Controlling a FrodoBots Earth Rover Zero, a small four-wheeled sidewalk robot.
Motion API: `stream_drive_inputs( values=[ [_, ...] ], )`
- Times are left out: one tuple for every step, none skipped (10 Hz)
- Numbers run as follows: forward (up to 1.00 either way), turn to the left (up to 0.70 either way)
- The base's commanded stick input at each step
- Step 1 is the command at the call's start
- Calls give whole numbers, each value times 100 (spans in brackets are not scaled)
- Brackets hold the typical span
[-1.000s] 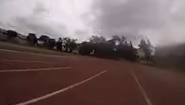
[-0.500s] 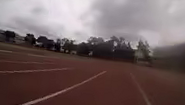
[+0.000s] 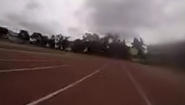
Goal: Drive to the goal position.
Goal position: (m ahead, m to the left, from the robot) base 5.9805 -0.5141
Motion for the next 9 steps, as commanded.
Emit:
stream_drive_inputs(
  values=[
    [100,0],
    [100,-14],
    [100,-34],
    [100,-40],
    [100,-40],
    [100,-40],
    [100,-37],
    [100,-12],
    [100,0]
  ],
)
